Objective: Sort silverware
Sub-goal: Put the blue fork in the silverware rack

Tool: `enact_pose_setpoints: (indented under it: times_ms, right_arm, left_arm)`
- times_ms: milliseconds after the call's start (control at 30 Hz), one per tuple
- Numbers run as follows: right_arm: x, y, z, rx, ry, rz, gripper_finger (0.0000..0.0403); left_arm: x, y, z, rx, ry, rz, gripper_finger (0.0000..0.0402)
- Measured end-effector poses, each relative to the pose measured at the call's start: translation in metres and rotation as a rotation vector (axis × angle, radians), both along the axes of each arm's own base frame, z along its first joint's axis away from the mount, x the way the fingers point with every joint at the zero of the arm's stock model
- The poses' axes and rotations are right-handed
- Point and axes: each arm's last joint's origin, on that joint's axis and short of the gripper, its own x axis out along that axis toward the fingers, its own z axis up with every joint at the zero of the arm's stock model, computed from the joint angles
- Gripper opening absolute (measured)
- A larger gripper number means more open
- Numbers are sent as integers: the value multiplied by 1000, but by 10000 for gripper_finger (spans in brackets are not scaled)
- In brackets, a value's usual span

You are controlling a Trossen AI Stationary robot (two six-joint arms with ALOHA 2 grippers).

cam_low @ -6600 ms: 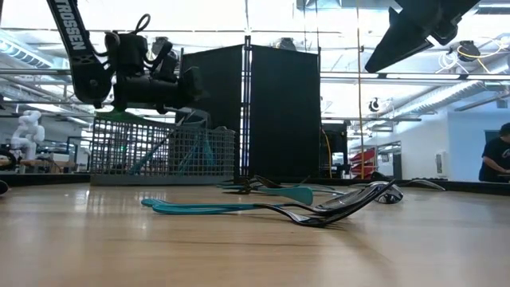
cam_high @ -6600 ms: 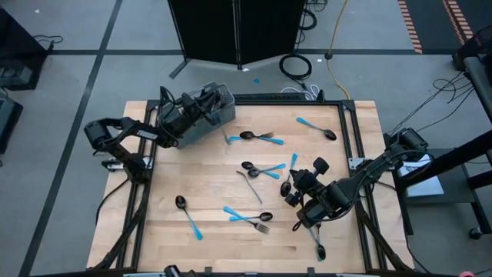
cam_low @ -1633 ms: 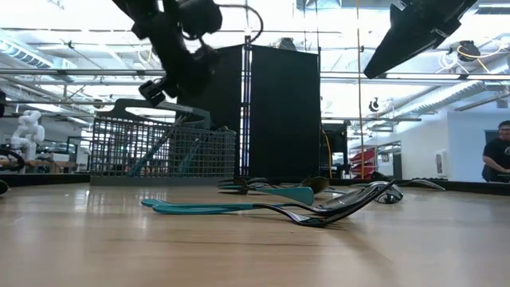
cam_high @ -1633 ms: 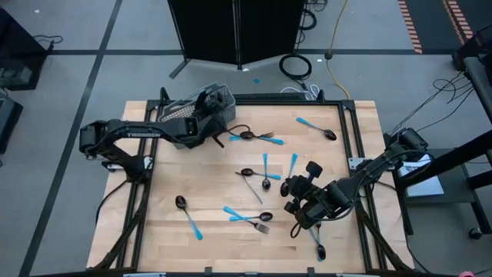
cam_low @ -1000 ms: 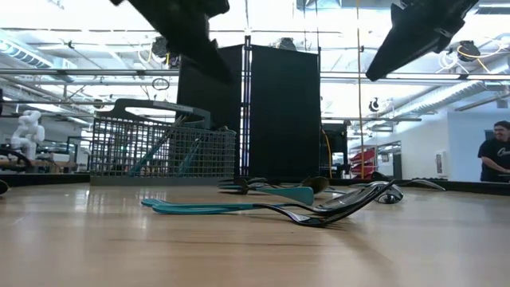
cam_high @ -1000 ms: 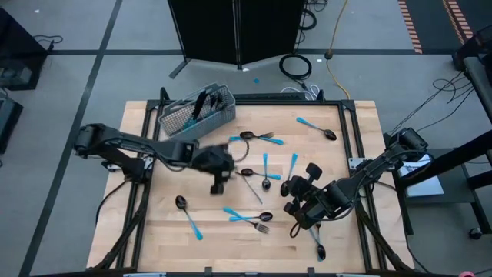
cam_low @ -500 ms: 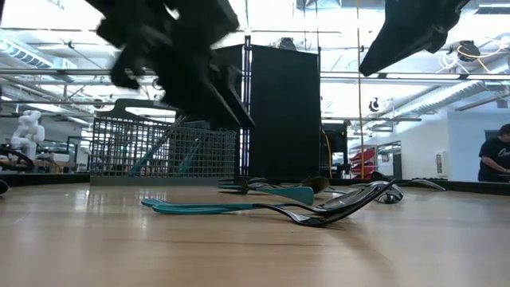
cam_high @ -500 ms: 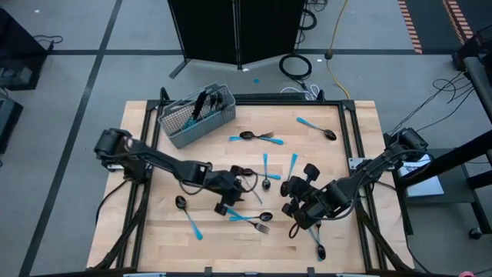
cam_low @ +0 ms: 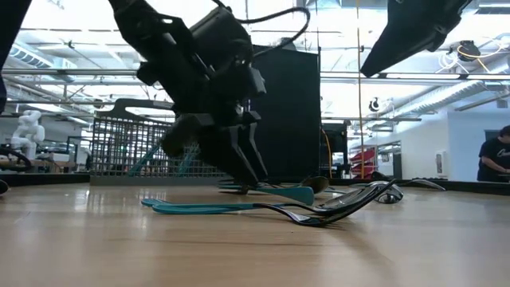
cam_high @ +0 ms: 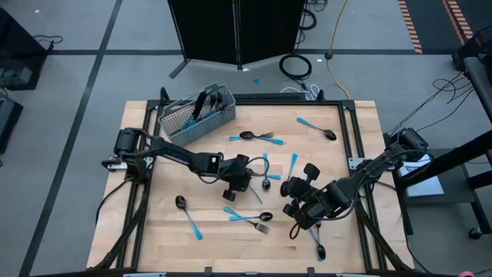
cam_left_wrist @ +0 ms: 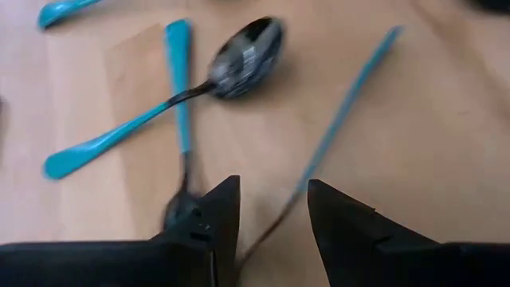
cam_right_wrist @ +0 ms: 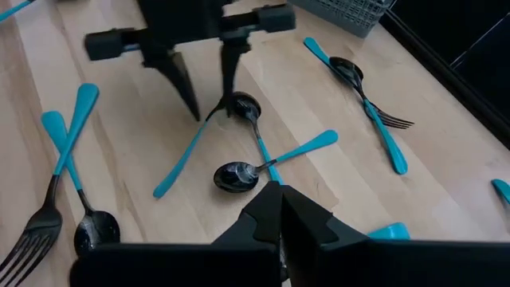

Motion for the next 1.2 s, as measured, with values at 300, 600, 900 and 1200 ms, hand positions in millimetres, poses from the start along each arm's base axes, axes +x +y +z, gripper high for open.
enact_pose_setpoints:
  times_ms: [300,600,900,1200]
  right_arm:
    - [0,0,0,4,-1,-3,0]
    - [0,0,0,7,-4,-6,0]
    - [0,0,0,1,-1,-1,0]
    - [0,-1,0,-39,1,4,0]
  left_arm:
    - [-1,5,-1,-25,22,-5,145]
    - [-3,3,-1,-28,39,-11,145]
    - [-15,23,68,-22,-173,54,145]
    - [-33,122,63,-288,-148,261,145]
